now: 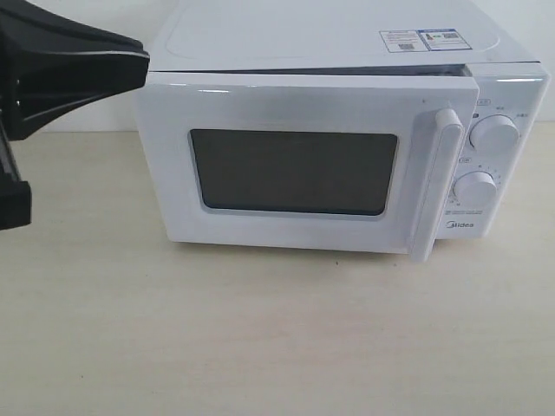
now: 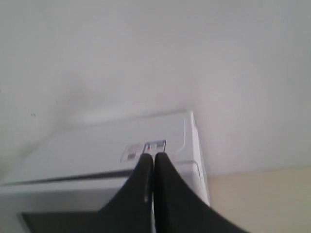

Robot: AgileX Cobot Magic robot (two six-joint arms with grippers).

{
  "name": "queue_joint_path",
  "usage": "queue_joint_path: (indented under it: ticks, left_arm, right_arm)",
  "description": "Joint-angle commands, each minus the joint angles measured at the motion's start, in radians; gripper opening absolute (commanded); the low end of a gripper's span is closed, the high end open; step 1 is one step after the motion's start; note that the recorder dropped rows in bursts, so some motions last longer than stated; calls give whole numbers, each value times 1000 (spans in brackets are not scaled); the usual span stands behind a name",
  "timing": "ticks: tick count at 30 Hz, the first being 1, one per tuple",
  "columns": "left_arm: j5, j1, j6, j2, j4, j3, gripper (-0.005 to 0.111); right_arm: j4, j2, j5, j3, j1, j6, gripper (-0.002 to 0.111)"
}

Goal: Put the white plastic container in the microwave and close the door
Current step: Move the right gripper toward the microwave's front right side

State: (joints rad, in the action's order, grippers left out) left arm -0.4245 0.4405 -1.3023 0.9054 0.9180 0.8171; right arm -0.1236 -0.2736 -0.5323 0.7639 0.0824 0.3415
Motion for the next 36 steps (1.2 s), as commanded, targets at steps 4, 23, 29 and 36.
queue_joint_path:
  ticks: [4, 23, 29, 36]
  left_arm:
    - [7, 7, 35, -38, 9, -5, 4]
    - [2, 7, 102, -42, 7, -5, 4]
    - [2, 7, 102, -42, 7, -5, 4]
    - [34, 7, 102, -42, 7, -40, 4]
  right_arm:
    - [310, -140, -398, 57, -3, -233, 0]
    - [1051, -401, -411, -46, -3, -816, 0]
    - [1315, -606, -334, -88, -3, -1059, 0]
    - [1411, -715, 254, -103, 236, -1183, 0]
